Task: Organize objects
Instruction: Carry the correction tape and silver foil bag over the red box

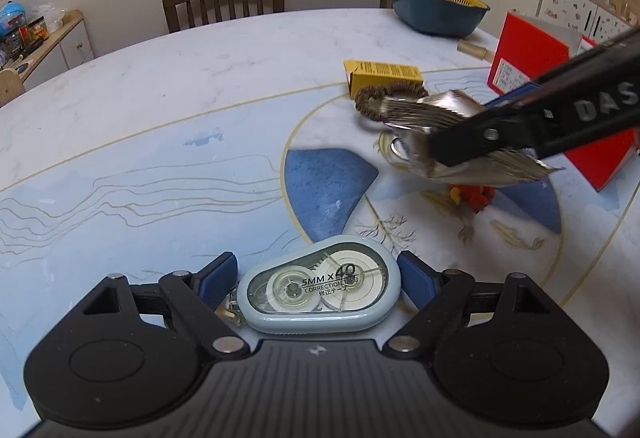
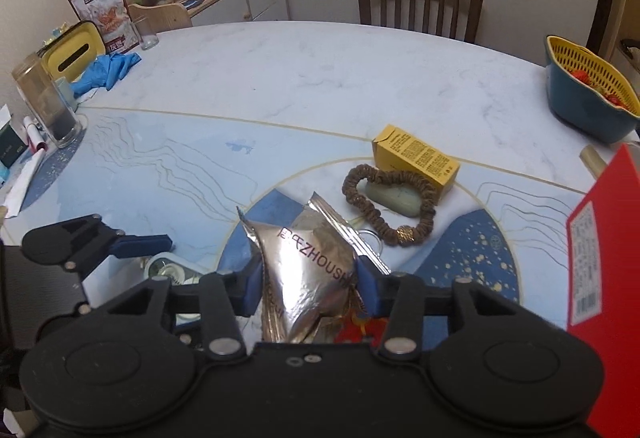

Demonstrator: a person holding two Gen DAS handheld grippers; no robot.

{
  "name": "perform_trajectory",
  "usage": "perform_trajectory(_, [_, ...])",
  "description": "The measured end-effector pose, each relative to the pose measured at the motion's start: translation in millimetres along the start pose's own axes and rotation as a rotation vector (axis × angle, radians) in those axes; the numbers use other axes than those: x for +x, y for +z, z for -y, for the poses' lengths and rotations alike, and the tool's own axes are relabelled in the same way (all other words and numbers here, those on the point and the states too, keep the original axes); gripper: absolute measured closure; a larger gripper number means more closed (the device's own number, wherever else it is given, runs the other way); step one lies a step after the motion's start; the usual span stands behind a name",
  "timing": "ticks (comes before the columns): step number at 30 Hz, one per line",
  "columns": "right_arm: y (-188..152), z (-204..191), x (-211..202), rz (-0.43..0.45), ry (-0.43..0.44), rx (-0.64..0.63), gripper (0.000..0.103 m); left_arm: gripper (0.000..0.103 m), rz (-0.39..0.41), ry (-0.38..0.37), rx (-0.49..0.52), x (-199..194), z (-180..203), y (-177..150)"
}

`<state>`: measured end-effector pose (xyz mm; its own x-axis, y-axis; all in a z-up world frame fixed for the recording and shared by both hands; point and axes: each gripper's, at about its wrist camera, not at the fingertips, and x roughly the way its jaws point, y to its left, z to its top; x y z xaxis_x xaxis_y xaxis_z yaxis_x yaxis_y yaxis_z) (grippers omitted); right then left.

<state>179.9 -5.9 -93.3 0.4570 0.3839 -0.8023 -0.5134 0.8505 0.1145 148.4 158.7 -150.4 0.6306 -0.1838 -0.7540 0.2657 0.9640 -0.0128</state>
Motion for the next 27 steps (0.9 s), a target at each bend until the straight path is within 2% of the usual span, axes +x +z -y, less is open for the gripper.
perform_trajectory(6, [-6.2, 3.8, -32.5, 0.035, 0.0, -0.007, 0.057, 0.016, 0.025, -0.014, -0.017, -17.1, 7.2, 16.0])
perform_trajectory(12, [-11.9, 17.4, -64.1, 0.07, -0.023, 0.0, 0.057, 0.016, 0.068, -0.021, 0.014, -36.3, 26.1, 44.0])
perform_trajectory(27, [-27.5, 91.7, -128.0, 0.155, -0.098, 0.057, 0.057, 0.016, 0.142, -0.062, 0.123, -54.5, 111.4, 112.3])
